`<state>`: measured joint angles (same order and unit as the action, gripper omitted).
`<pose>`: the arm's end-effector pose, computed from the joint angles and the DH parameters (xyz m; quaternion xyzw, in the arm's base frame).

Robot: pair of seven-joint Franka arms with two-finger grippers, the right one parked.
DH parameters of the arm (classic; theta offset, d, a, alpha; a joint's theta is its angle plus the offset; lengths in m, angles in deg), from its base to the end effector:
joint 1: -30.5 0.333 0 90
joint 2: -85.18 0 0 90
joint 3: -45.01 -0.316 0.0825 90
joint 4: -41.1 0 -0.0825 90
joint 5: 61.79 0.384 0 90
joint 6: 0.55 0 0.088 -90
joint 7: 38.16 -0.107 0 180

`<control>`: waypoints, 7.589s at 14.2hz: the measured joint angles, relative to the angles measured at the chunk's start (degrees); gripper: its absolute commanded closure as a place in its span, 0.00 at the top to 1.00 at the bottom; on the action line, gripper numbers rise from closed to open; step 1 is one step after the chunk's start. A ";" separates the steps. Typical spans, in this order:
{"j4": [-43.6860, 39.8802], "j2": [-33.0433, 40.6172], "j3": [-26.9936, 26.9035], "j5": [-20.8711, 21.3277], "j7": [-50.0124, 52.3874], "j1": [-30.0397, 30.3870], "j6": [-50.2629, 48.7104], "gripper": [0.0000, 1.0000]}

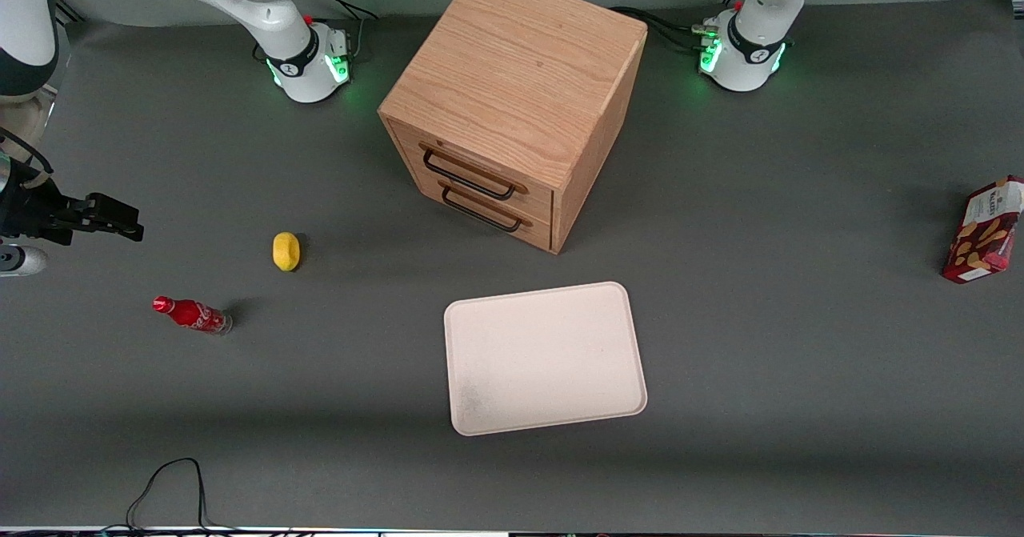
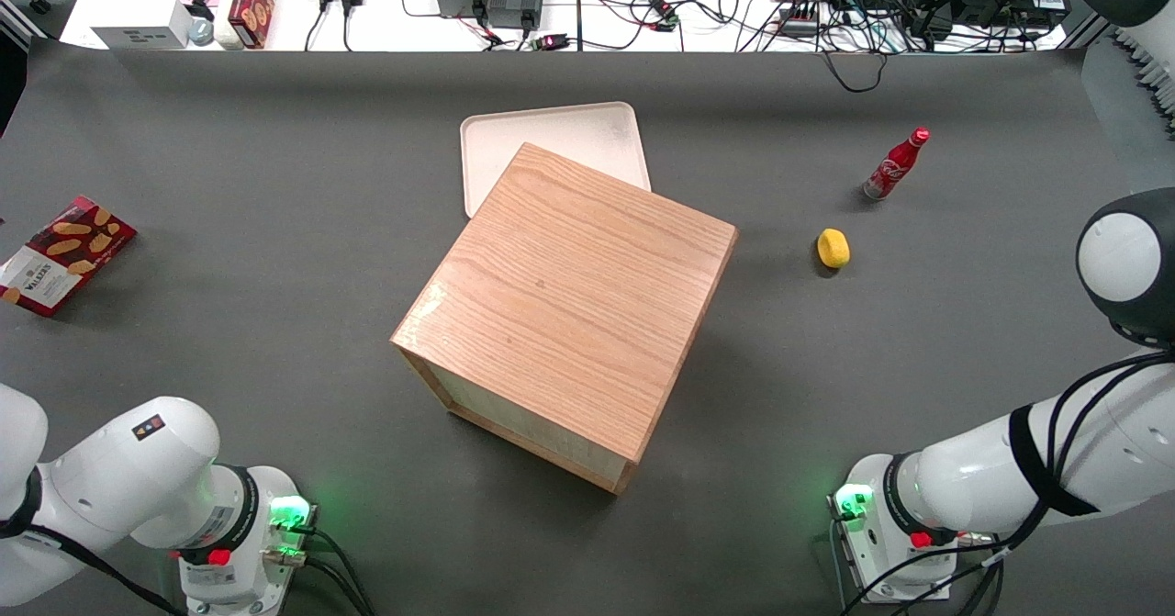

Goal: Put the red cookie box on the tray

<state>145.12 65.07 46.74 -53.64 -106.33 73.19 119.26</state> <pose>0.4705 0.4193 0.3413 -0.9604 0.2704 0.0665 0.0015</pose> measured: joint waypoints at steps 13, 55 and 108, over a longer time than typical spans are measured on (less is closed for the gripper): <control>3.73 -7.63 -0.10 0.00 -2.92 0.15 9.65 0.97; -23.08 8.53 14.57 -7.26 68.37 -29.35 -41.55 0.00; -43.91 -27.90 16.82 1.92 107.45 -50.95 -18.67 1.00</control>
<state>101.22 37.17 63.56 -51.73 1.13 22.24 100.60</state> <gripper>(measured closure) 0.000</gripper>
